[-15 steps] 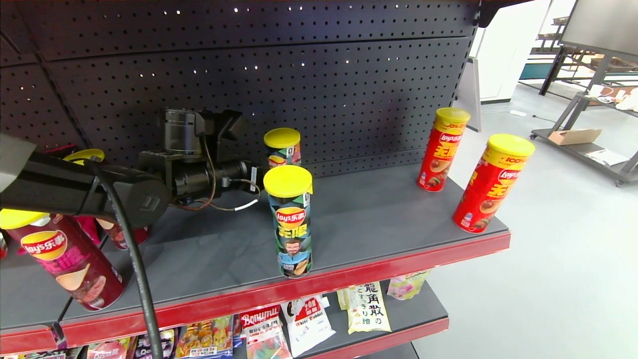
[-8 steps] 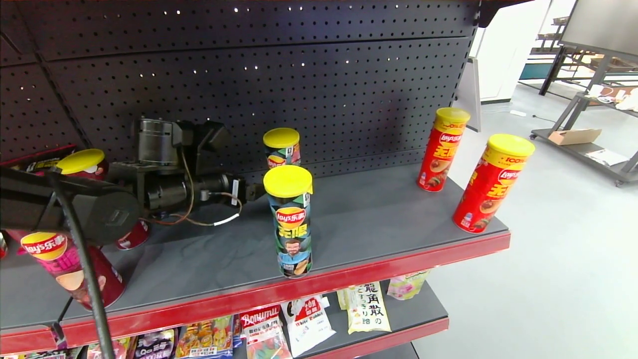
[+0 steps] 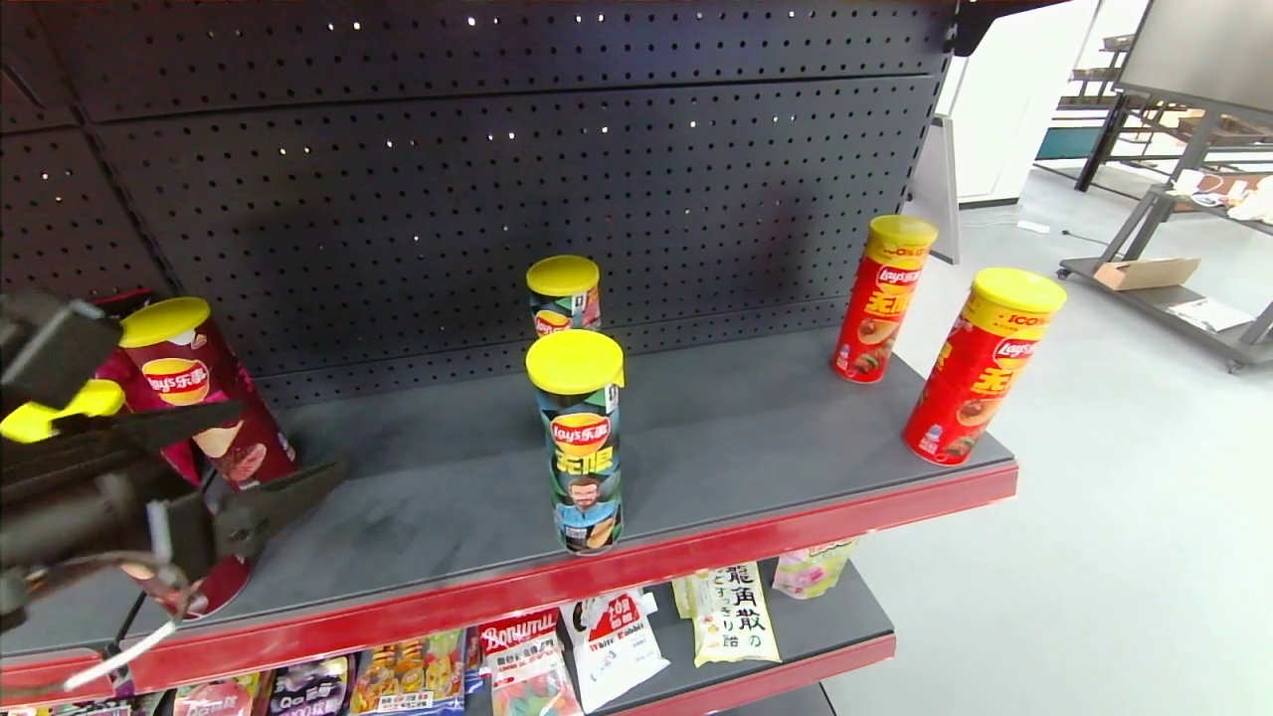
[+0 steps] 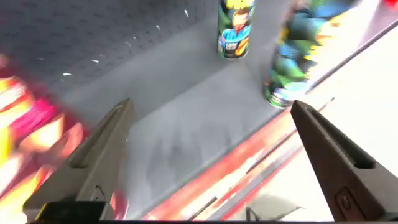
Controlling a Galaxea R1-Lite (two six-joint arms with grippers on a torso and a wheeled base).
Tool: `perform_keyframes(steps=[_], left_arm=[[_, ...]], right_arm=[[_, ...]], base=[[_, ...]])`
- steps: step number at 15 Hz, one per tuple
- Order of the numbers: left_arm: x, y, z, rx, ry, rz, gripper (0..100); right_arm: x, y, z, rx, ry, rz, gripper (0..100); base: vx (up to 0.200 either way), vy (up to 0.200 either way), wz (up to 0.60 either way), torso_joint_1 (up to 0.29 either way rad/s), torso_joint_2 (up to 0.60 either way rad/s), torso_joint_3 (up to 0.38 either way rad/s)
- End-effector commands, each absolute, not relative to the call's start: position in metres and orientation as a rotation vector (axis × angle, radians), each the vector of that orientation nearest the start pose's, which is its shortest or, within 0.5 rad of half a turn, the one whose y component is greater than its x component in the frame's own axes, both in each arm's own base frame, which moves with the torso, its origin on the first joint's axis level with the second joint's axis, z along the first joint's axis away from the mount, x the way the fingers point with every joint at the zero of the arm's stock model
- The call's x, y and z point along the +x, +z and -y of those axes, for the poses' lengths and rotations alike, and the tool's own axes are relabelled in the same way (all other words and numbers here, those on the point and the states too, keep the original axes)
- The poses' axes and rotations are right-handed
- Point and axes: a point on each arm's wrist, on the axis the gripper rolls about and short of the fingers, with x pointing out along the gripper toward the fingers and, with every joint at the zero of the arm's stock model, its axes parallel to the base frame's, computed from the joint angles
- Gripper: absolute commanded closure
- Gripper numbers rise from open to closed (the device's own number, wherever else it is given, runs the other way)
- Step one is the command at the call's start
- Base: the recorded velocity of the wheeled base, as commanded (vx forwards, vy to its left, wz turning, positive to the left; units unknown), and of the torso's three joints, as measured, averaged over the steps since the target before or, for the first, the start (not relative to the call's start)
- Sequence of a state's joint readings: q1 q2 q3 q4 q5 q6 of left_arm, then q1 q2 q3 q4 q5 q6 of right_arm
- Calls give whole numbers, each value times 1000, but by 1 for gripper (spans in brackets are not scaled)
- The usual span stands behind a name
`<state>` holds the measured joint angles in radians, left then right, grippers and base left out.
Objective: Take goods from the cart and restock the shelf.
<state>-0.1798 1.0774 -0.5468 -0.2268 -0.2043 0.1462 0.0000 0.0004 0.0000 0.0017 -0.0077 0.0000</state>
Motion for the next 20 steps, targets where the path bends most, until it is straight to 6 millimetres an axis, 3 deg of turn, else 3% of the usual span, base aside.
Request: perform_keyframes(steps=[1, 4, 7, 10, 15, 20], left_arm=[[22, 194, 7, 120, -329, -79, 0], [1, 178, 1, 59, -188, -44, 0], [-14, 170, -1, 12, -181, -2, 0], [-40, 143, -5, 41, -177, -12, 0], [-41, 139, -6, 47, -140, -35, 0], [-40, 134, -6, 49, -130, -52, 0]], right_arm=[[-23, 75, 0, 0, -8, -2, 0], [-23, 75, 0, 0, -8, -2, 0], [-23, 75, 0, 0, -8, -2, 0], [-23, 75, 0, -3, -6, -2, 0], [-23, 75, 0, -5, -8, -2, 0], [-23, 75, 0, -6, -6, -2, 0]], base=[[0, 0, 0, 0, 0, 0], [0, 0, 0, 0, 0, 0], [0, 0, 0, 0, 0, 0], [0, 0, 0, 0, 0, 0], [0, 0, 0, 0, 0, 0], [0, 0, 600, 7, 1, 2]])
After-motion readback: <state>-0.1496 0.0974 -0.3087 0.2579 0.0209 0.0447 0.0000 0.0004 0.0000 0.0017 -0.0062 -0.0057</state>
